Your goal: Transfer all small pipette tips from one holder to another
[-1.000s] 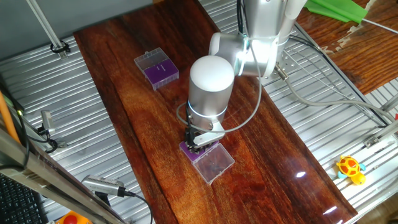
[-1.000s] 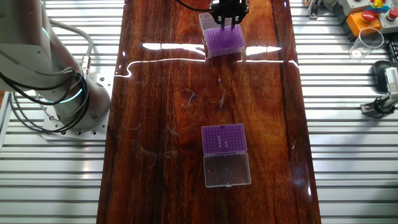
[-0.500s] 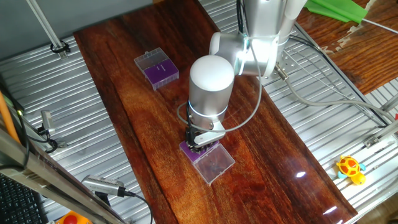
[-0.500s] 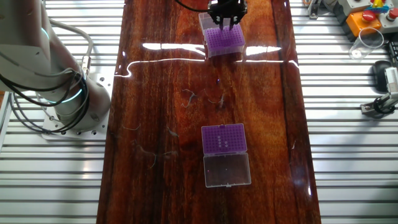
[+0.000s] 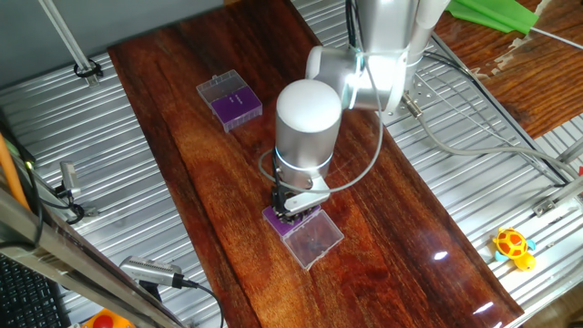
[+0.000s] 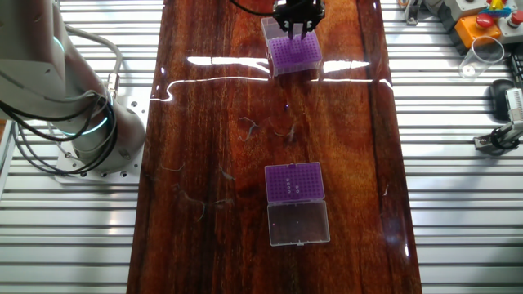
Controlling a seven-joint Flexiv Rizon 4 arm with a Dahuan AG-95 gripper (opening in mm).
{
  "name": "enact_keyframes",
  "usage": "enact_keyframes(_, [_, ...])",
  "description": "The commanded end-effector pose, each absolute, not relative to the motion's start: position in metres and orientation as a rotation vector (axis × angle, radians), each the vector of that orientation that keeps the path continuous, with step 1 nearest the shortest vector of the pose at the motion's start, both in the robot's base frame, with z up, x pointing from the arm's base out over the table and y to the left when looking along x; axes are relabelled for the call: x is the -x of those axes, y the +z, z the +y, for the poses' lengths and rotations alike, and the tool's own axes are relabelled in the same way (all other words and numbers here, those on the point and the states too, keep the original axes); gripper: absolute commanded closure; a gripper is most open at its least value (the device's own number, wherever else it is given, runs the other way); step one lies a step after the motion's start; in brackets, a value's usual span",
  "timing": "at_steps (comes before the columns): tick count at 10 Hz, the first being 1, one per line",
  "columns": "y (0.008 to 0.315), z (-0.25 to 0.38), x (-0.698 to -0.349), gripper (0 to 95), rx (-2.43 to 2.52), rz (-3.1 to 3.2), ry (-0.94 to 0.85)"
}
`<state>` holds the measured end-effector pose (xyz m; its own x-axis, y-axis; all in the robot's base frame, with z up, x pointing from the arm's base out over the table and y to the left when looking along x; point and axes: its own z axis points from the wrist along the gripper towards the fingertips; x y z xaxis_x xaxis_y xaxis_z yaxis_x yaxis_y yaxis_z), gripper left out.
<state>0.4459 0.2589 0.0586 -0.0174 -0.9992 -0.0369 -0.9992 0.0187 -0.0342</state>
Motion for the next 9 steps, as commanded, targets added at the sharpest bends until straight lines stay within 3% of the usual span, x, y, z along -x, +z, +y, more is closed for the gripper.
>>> enact_keyframes(1, [0.0587,0.2593,-0.4453,76.0,2.186,2.196,0.05])
enact_keyframes(6, [0.0606,0.2598,-0.4446,76.0,2.221,2.164,0.075])
enact_keyframes(7, [0.0609,0.2596,-0.4445,95.0,2.232,2.153,0.076])
enact_keyframes(9, [0.0617,0.2581,-0.4438,95.0,2.242,2.143,0.076])
